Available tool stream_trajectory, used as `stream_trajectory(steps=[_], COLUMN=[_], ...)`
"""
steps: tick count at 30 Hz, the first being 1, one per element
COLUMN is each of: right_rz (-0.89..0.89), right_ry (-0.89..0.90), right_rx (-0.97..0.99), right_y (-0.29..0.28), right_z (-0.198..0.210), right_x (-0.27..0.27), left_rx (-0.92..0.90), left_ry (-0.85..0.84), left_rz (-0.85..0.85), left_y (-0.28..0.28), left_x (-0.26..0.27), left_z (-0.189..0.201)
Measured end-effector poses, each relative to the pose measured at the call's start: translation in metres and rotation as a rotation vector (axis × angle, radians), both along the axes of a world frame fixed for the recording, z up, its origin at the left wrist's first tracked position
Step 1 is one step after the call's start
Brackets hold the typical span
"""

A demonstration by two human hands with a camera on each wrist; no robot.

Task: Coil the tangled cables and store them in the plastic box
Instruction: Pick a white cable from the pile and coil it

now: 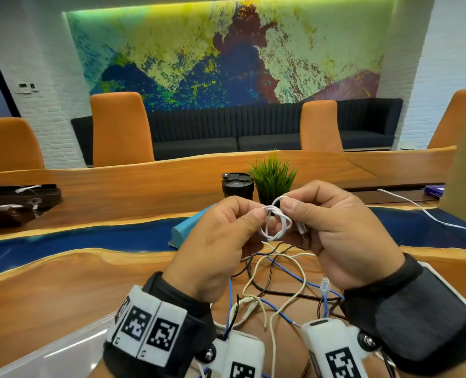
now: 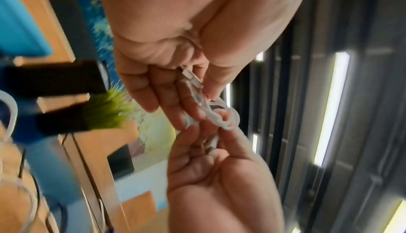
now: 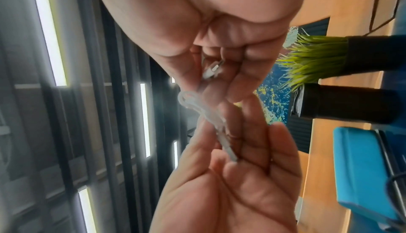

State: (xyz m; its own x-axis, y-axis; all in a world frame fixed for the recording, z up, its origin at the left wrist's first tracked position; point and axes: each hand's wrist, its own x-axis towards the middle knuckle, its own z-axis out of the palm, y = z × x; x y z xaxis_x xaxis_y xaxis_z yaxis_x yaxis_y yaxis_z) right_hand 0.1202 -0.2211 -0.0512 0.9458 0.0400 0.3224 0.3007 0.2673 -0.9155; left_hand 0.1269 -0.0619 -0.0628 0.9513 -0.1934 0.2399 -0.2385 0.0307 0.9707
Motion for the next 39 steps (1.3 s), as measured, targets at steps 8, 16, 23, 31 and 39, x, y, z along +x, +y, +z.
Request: stream_trajectory(steps=[8, 16, 23, 31, 39], right_rz=[-0.380, -0.427, -0.028, 0.332, 0.048], right_ry=[-0.353, -0.625, -0.256, 0.282, 0.007], right_rx=[-0.692, -0.887, -0.534, 0.085, -0.304], right_y=[-0.008, -0.003, -0.007, 0.000, -0.010], right_z=[-0.008, -0.014, -0.018, -0.009, -0.018], right_x=[0.003, 0.006, 0.015, 0.007, 0.017], left_rx=[-0.108, -0.082, -0.025, 0.557, 0.450], left_ry=[-0.132, -0.142, -0.262, -0.485, -0.447], left_rz=[0.185, 0.077, 0.064, 0.107, 0.067], left_y=[0.007, 0.006, 0.007, 0.015, 0.024], left_x=[0.006, 0.003, 0.003, -0.004, 0.004], left_z=[-0.001, 0.000, 0.000, 0.002, 0.004])
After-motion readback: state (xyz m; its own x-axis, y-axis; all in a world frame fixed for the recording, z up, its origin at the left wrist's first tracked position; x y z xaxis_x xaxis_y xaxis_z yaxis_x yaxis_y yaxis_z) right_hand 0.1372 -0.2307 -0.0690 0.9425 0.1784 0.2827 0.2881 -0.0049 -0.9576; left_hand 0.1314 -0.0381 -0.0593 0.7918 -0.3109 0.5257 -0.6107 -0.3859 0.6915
